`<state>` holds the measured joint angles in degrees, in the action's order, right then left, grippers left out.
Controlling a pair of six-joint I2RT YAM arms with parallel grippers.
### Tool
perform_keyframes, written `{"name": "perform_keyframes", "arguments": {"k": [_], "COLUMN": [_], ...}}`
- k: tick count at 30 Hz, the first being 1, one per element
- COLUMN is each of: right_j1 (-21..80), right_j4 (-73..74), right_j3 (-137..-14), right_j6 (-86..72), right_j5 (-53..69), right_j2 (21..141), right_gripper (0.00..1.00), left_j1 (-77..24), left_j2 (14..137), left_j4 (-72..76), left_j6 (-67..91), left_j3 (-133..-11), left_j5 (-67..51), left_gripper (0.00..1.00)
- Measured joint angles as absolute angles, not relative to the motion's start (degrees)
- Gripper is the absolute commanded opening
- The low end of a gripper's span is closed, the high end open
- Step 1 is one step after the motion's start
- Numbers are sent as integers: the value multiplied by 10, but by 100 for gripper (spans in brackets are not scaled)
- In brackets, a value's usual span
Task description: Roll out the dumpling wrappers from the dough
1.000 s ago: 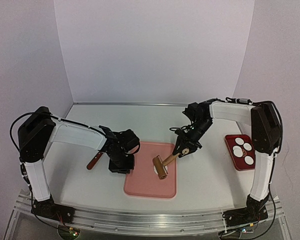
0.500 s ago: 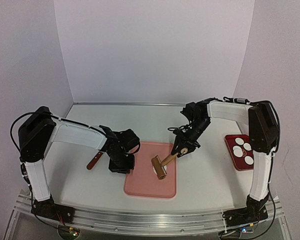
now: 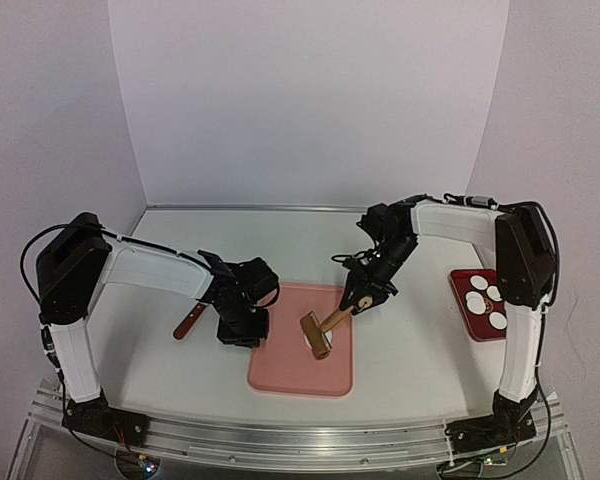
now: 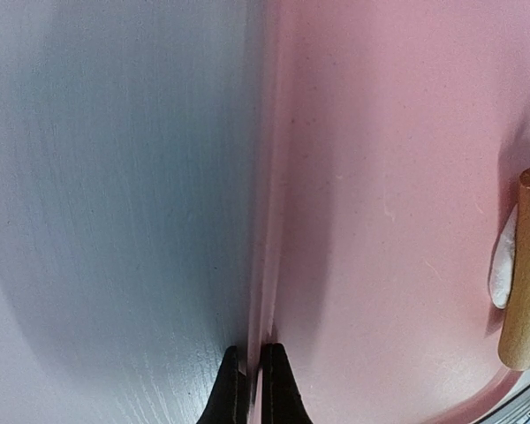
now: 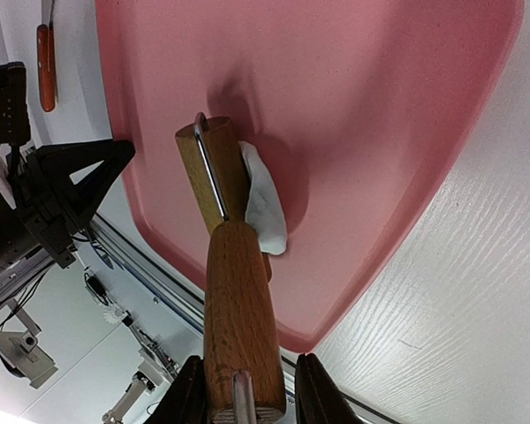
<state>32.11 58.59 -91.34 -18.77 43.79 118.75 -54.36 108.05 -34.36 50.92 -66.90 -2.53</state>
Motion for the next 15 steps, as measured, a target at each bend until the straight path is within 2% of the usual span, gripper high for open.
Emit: {"name": "perform_keyframes", "arguments": {"k": [15], "right_j1": [329], "right_j4": [592], "right_j3": [-928], "right_j6": [-189], "right_j5": [433], "right_j2": [1196], "right_gripper": [0], "left_j1": [-543], "left_j2": [1076], "left_j4": [-335], "left_j6": [509], "left_j3": [-662], "left_j5": [-27], "left_gripper": [0]}}
